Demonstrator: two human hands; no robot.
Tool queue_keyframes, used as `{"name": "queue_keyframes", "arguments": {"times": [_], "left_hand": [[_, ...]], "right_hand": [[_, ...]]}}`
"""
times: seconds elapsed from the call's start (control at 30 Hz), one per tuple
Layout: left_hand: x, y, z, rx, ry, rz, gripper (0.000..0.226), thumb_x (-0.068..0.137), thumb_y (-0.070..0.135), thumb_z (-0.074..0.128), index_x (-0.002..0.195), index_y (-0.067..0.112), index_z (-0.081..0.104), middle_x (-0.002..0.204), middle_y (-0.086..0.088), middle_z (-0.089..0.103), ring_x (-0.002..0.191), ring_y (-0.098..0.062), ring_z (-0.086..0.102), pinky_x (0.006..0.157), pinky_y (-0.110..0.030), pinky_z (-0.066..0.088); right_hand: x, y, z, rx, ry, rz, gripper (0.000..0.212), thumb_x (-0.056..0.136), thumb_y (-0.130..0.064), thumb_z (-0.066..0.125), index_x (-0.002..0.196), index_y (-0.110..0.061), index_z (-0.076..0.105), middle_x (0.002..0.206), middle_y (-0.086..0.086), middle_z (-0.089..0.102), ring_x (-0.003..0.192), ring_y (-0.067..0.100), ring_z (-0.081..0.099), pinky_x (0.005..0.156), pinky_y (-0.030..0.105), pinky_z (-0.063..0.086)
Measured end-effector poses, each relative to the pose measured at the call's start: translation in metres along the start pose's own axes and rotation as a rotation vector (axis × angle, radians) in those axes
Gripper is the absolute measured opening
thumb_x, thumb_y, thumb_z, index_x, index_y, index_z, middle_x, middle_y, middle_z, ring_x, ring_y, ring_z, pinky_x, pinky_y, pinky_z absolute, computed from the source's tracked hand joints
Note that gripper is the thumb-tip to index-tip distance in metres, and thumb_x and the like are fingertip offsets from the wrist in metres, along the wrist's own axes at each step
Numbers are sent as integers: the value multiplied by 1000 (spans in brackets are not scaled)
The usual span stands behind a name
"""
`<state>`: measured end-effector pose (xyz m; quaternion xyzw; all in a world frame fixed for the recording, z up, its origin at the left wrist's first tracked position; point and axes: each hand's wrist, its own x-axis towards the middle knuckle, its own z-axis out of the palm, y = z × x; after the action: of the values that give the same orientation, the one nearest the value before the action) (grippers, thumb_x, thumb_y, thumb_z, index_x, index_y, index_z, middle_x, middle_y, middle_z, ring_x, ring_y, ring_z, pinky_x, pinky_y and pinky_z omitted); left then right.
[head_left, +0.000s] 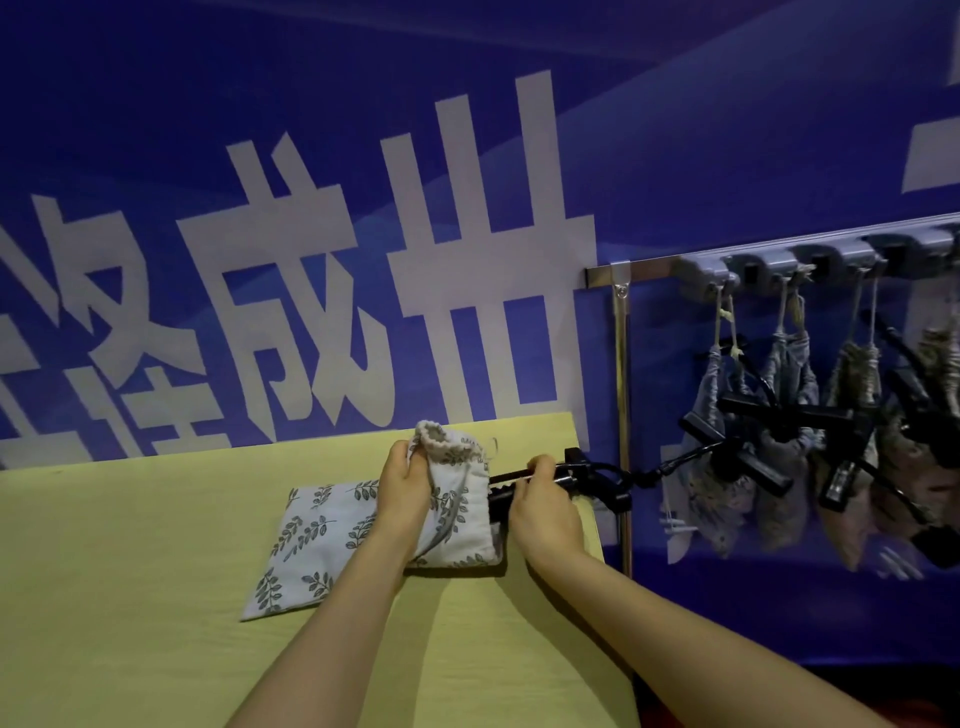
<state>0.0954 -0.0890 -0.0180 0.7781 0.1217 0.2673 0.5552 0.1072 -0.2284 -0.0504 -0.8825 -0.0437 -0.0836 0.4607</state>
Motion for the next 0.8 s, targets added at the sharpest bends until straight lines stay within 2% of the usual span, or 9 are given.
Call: {"name": "queue_keyframes", "arguments": {"times": [0.07,0.17,0.3,0.4,0.5,0.53,0.6,0.67,0.8], "left_hand": [[0,-1,0,24,-5,12,21,101,23,33,99,15,52,87,-3,57,82,-19,53,71,-33,41],[-1,-2,-1,20,-19,21,25,101,25,32,101,12,53,91,-6,59,83,-21,53,73,-34,41],[-6,-1,-1,35,-57,21,26,101,27,33,99,11,54,89,-5,59,82,-19,52,68,-30,40],[-10,1,1,83,-131,42,25,100,30,36,92,16,54,91,-8,60,83,-21,54,71,-32,43],[-13,0,4,244,-293,112,20,96,36,44,100,21,57,97,-3,64,86,-17,60,73,-33,49],[-13,-2,6,336,-346,125,26,92,42,50,107,23,57,101,1,65,88,-14,61,75,-33,50],[-7,-7,12,617,-396,219,54,78,59,59,122,28,53,114,8,62,101,-14,59,84,-35,50],[-3,-8,18,850,-329,309,60,73,62,62,121,27,54,117,8,61,105,-17,56,87,-38,48],[4,-3,18,899,-200,323,40,78,56,62,93,21,56,92,2,65,88,-22,60,71,-35,46]], "right_hand": [[7,2,-1,1,-19,12,38,102,-27,28,140,-21,29,89,8,66,80,27,63,60,35,45],[26,-2,-3,112,-150,154,46,101,-40,20,131,-15,44,112,15,63,96,34,64,84,44,53],[37,-8,-9,300,-202,302,63,97,-55,13,121,-12,52,112,17,64,105,34,61,93,47,50],[29,-13,-18,294,-167,246,63,97,-58,12,102,-14,56,102,13,65,100,32,63,90,46,53],[25,-14,-18,255,-149,130,77,92,-65,7,114,-14,61,113,11,63,115,32,55,102,46,41],[24,-14,-17,267,-150,102,80,90,-68,6,115,-17,62,117,10,63,116,31,55,103,45,40],[21,-12,-17,335,-159,30,72,88,-72,9,103,-24,61,105,2,67,104,23,62,100,44,44],[18,-12,-19,338,-160,-37,62,92,-66,13,100,-26,60,92,-5,65,93,17,64,92,39,49],[17,-6,-25,394,-205,-127,53,99,-53,19,95,-28,65,94,-1,69,91,15,64,86,36,50]]}}
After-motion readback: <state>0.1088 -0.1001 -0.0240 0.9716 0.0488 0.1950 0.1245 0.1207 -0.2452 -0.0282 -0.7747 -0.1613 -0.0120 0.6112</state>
